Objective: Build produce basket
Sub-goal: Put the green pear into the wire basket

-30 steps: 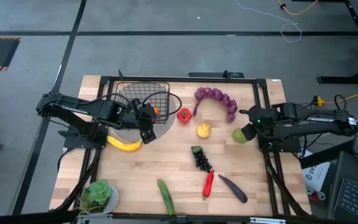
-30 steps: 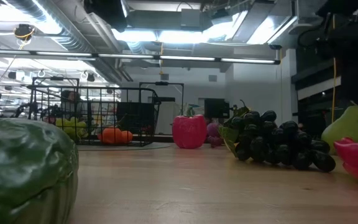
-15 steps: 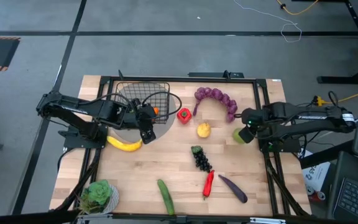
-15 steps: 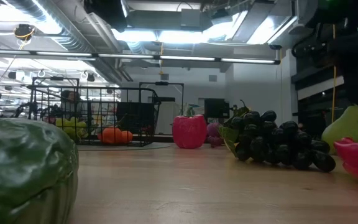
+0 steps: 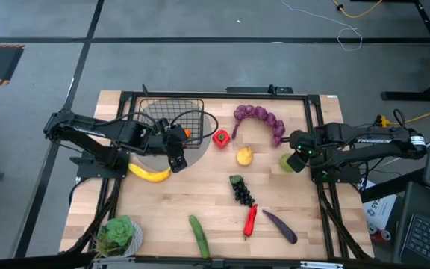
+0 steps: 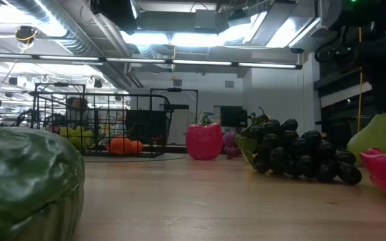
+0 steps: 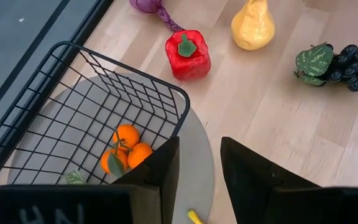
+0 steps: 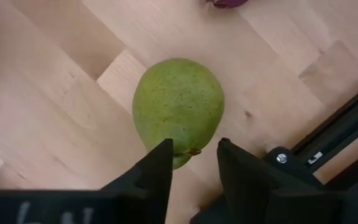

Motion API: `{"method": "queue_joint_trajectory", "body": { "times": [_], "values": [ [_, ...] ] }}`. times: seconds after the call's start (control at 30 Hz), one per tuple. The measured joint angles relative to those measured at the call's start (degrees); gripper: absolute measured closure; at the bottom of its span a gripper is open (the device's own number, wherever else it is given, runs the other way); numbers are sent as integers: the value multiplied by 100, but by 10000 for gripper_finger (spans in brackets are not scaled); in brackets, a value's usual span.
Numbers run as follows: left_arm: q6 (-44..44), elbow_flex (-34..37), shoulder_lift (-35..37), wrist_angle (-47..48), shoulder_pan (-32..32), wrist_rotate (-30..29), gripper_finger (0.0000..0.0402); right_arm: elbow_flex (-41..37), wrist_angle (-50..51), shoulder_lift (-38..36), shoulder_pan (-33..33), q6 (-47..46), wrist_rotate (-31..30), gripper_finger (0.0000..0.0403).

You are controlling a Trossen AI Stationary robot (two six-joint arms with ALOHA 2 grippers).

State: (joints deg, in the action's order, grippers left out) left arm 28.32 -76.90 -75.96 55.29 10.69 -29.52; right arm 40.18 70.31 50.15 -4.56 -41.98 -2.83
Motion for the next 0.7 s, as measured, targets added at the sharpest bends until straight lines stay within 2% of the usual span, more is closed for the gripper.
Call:
{"method": "queue_joint_trajectory", "body": {
  "times": [0.37,0.57,0.7],
  "values": [
    [0,0,0,0,-1,-1,289,0,-9,0,0,296,87,393],
    [0,0,0,0,0,0,289,0,-13,0,-2,567,150,398],
    [-2,0,0,0,1,-2,289,66,-154,2,-2,1371,537,399]
  ]
}}
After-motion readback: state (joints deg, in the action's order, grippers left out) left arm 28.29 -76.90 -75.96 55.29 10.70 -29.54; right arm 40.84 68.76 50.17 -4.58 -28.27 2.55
